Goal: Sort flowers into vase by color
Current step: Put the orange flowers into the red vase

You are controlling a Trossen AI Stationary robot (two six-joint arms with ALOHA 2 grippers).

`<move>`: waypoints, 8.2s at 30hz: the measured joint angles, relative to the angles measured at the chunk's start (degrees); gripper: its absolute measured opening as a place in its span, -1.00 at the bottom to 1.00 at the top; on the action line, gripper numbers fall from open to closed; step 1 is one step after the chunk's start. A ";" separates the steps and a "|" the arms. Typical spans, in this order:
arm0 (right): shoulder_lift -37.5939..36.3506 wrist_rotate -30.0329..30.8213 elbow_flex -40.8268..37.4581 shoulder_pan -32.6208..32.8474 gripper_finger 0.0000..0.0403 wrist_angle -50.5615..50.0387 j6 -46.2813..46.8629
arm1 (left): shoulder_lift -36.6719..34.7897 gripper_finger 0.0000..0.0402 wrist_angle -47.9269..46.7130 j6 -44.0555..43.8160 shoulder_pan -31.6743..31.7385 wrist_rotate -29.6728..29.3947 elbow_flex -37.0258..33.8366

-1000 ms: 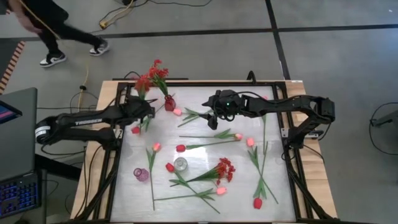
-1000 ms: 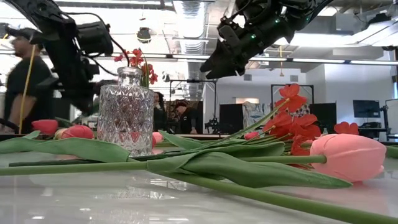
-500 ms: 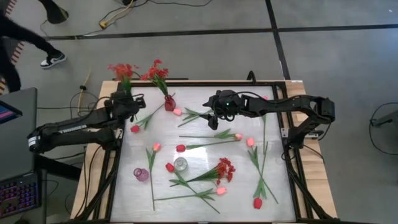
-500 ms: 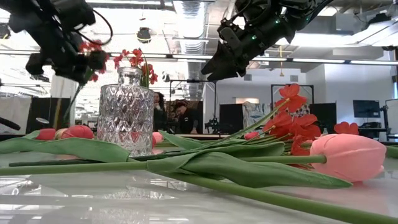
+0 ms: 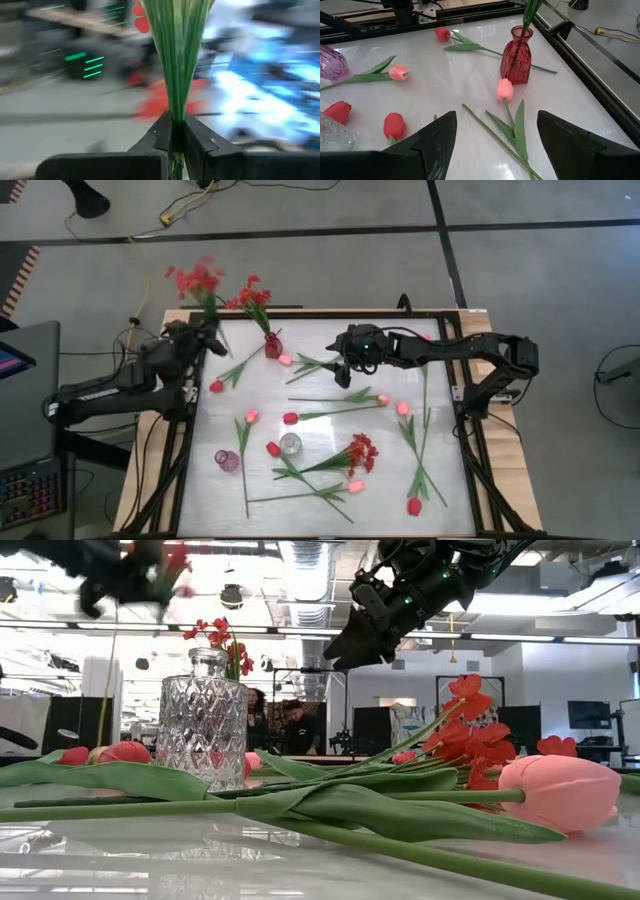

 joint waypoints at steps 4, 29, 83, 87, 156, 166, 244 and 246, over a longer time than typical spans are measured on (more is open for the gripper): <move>0.00 0.04 0.00 -0.05 0.50 0.32 0.01 | 3.79 -0.94 13.00 8.60 -1.76 16.17 0.11; 0.00 0.11 0.02 -0.01 0.50 0.69 0.21 | 43.47 -0.95 49.56 31.21 6.89 23.75 -0.53; 0.00 0.07 0.02 -0.01 0.50 0.23 -0.01 | 56.62 -0.70 63.73 29.69 11.95 23.07 -6.71; 0.00 0.07 0.02 -0.01 0.50 0.23 0.01 | 56.62 -0.52 63.86 30.75 11.95 23.05 -6.71; 21.82 0.28 18.40 33.27 0.50 -13.95 5.94 | 32.45 -0.14 18.01 25.68 -19.89 21.66 -6.71; 24.19 5.75 18.38 35.57 0.50 -16.63 12.93 | 32.45 -0.14 18.13 24.51 -20.20 24.20 -6.71; 9.90 58.99 18.43 28.38 -0.80 -21.78 -74.38 | 35.87 -0.14 13.22 3.60 -13.91 29.49 6.95; 9.90 56.54 18.43 28.38 -0.80 -17.77 -78.09 | 37.04 -0.14 11.03 2.19 -13.19 30.85 7.93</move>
